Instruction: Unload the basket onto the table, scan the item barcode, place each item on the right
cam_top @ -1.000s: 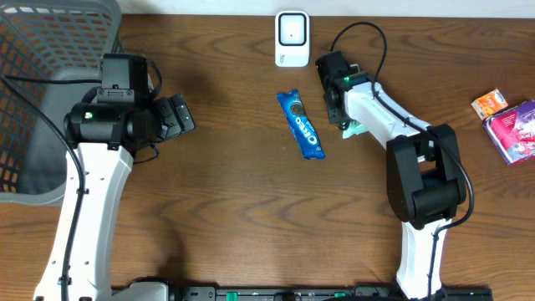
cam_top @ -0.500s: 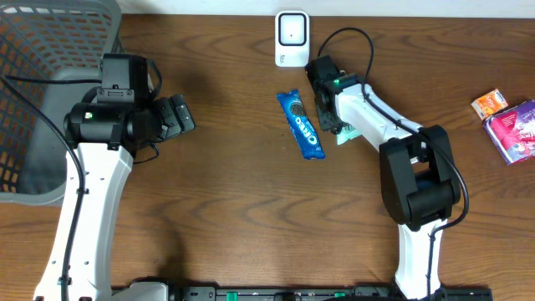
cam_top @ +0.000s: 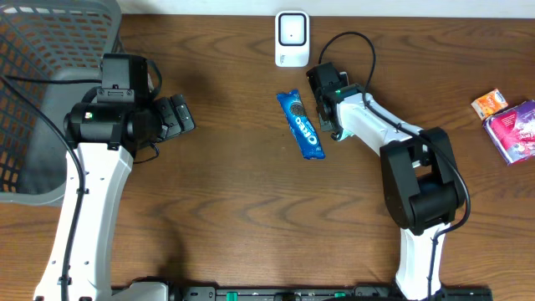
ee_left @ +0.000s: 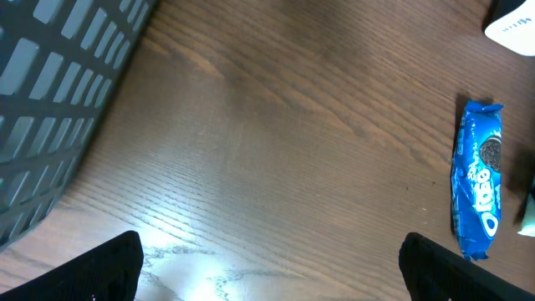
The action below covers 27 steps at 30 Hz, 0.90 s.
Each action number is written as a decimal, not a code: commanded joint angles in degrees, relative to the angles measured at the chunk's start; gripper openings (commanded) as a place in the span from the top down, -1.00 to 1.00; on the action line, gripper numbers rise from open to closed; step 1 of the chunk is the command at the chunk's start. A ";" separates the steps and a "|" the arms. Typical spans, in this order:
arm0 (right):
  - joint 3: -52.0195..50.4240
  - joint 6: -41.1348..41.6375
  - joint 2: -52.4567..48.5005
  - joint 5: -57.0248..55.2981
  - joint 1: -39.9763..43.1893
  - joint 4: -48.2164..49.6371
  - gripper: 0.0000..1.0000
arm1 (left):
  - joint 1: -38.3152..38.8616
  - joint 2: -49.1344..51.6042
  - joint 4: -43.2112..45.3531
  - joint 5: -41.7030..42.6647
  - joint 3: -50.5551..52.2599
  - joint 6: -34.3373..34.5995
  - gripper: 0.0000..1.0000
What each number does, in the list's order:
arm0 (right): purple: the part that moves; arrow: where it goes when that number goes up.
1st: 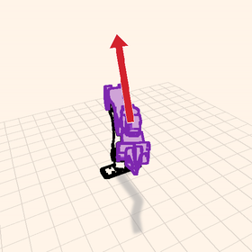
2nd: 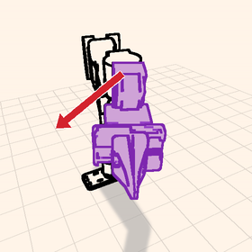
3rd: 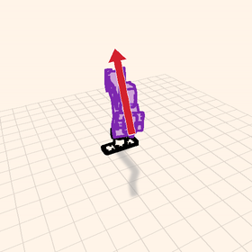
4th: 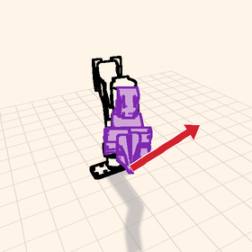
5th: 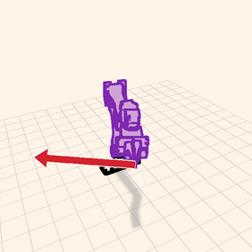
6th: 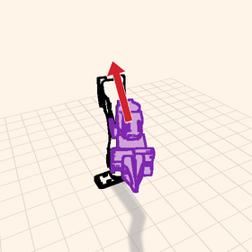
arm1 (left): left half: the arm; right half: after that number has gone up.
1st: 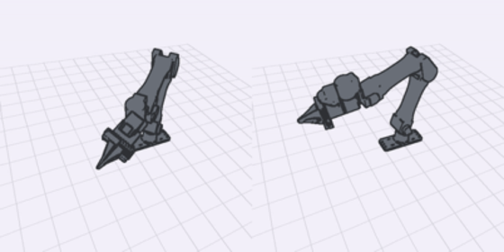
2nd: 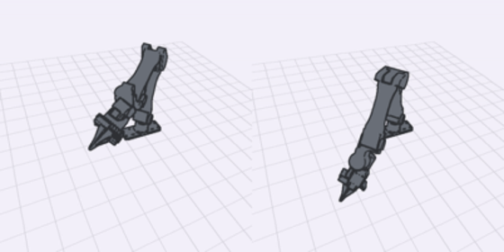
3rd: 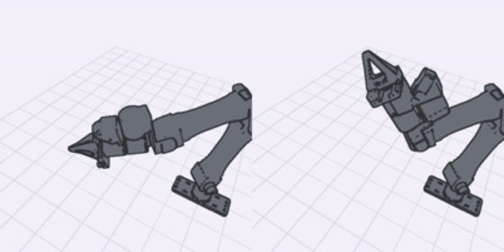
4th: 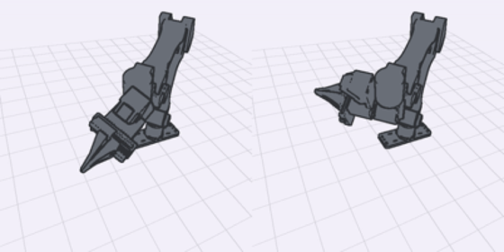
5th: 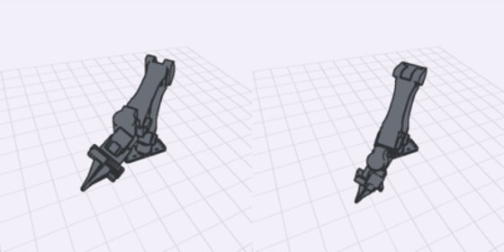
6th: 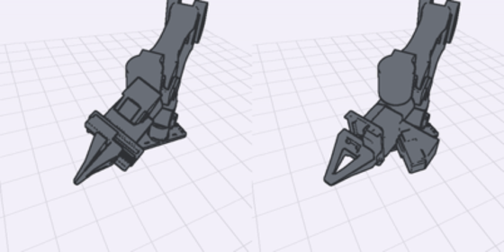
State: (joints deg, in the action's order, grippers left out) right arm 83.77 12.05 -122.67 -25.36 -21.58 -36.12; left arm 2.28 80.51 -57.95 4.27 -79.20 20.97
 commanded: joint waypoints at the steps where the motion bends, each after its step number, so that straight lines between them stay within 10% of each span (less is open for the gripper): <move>1: -3.10 1.44 -3.32 3.08 0.50 -0.92 0.78 | -0.13 0.20 -0.09 -0.70 -0.31 0.11 -0.95; 12: 7.87 3.98 -3.30 14.19 1.95 -8.41 0.94 | -0.13 0.20 -0.09 -0.70 -0.31 0.11 -0.96; 27: 12.85 -4.04 -3.32 77.26 16.37 -6.95 0.98 | -0.13 0.20 -0.09 -0.70 -0.31 0.11 -0.96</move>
State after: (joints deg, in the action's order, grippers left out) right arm 96.14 10.70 -125.40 32.86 -7.46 -44.10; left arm 2.28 80.49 -57.98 4.27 -79.20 20.97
